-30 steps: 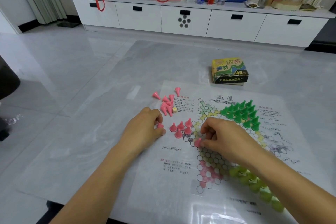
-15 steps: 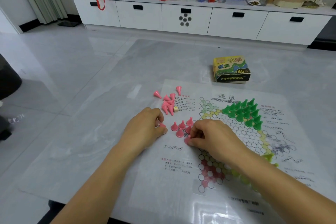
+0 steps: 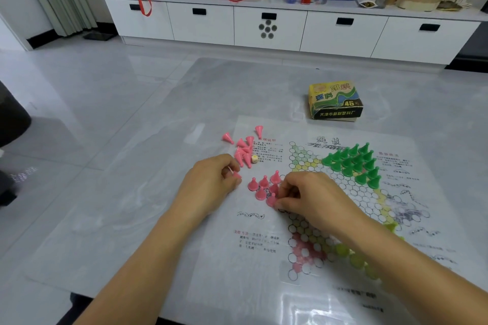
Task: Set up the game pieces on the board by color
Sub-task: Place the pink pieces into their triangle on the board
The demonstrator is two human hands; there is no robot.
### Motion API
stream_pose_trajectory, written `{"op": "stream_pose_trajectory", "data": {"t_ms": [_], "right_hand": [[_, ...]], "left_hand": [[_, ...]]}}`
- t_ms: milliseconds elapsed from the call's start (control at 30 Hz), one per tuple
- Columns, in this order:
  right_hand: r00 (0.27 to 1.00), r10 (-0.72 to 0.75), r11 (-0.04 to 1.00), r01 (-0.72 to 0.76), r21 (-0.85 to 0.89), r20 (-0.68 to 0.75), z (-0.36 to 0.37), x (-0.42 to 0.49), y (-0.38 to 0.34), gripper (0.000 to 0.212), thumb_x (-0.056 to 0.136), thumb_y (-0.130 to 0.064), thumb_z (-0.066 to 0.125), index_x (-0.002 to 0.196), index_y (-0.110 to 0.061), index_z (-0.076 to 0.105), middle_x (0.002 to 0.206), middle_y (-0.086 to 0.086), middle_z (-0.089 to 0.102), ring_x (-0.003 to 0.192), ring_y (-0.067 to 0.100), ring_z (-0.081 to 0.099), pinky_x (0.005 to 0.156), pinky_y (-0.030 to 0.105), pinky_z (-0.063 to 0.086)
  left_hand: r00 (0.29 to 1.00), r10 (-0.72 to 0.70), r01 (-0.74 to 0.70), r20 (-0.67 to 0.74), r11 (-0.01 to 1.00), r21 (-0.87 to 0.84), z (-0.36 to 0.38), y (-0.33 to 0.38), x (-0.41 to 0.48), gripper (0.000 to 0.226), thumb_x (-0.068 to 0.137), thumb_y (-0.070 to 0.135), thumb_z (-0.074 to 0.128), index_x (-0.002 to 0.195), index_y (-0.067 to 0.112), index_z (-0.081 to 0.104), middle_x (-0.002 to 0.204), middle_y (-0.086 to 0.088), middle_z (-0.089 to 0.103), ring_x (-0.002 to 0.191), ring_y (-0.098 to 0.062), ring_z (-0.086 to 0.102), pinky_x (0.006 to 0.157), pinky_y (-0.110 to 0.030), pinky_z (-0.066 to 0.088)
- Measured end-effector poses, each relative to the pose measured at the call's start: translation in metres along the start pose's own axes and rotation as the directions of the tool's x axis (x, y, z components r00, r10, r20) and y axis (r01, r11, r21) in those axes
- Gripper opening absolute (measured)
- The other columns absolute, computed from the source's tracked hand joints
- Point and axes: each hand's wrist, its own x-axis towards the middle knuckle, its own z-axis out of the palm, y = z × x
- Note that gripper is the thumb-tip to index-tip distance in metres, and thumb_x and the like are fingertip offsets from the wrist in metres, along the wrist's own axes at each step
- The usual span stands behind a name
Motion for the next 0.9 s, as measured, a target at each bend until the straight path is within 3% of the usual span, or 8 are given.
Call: {"op": "stream_pose_trajectory", "data": {"t_ms": [100,200,333,433,600,800,900], "right_hand": [[0.998,0.007,0.999,-0.004,0.045,-0.069,-0.009,0.0,0.008,0.011,0.08,-0.03,0.066,0.084,-0.02,0.064,0.083,-0.008,0.065,0.078,0.01,0.059,0.073,0.028,0.051],[0.992,0.011,0.973,0.018,0.229,-0.126,-0.018,0.002,0.008,0.014,0.081,-0.03,0.065,0.094,-0.024,0.061,0.079,-0.011,0.062,0.068,0.001,0.057,0.061,0.012,0.045],[0.988,-0.08,0.89,0.13,0.436,-0.132,-0.017,0.005,-0.003,0.029,0.081,-0.021,0.066,0.107,-0.033,0.059,0.092,-0.007,0.064,0.068,0.001,0.061,0.065,0.014,0.05],[0.977,-0.145,0.871,0.201,0.449,-0.156,-0.016,0.007,-0.009,0.027,0.081,-0.015,0.066,0.093,-0.039,0.061,0.091,-0.003,0.068,0.075,0.009,0.065,0.074,0.024,0.054],[0.99,-0.047,0.893,0.103,0.439,-0.136,-0.024,0.013,0.004,0.017,0.08,-0.006,0.063,0.088,-0.021,0.058,0.089,0.003,0.067,0.083,0.018,0.066,0.079,0.036,0.056],[0.988,0.07,0.941,-0.02,0.336,-0.136,-0.022,0.013,0.029,0.01,0.086,-0.015,0.057,0.086,-0.025,0.055,0.091,-0.003,0.067,0.08,0.013,0.066,0.074,0.035,0.055],[0.988,0.038,0.969,0.001,0.248,-0.151,-0.016,0.014,0.032,0.005,0.086,-0.018,0.058,0.085,-0.022,0.059,0.094,-0.006,0.062,0.08,0.011,0.061,0.068,0.021,0.049]], "left_hand": [[0.997,0.019,-0.036,-0.078,0.975,-0.22,-0.001,0.008,0.001,0.023,0.077,0.006,0.067,0.089,0.022,0.056,0.07,0.007,0.055,0.057,-0.003,0.045,0.057,-0.008,0.037],[0.993,0.07,-0.099,-0.093,0.929,-0.357,0.003,0.016,0.0,0.027,0.075,0.004,0.069,0.095,0.017,0.056,0.072,0.007,0.058,0.057,-0.002,0.048,0.058,-0.007,0.039],[0.974,0.201,-0.223,-0.105,0.93,-0.293,0.013,0.026,-0.004,0.025,0.074,0.009,0.071,0.082,0.023,0.053,0.07,0.012,0.057,0.059,0.001,0.048,0.058,-0.006,0.037],[0.935,0.32,-0.344,-0.152,0.922,-0.176,0.017,0.027,-0.003,0.029,0.075,0.015,0.067,0.068,0.034,0.046,0.065,0.016,0.053,0.062,0.001,0.047,0.058,-0.007,0.034],[0.912,0.376,-0.397,-0.164,0.91,-0.119,0.017,0.027,-0.002,0.015,0.078,0.014,0.057,0.084,0.028,0.057,0.082,0.018,0.055,0.074,-0.001,0.051,0.066,-0.006,0.035],[0.978,0.102,-0.116,-0.18,0.991,-0.065,0.006,0.006,0.009,0.016,0.082,0.008,0.058,0.09,0.022,0.056,0.094,0.005,0.057,0.072,-0.002,0.05,0.063,-0.005,0.035],[0.996,0.029,-0.025,-0.085,0.999,0.039,0.005,0.001,0.01,0.015,0.083,0.011,0.057,0.095,0.021,0.057,0.097,0.004,0.053,0.074,-0.008,0.05,0.066,-0.017,0.035]]}}
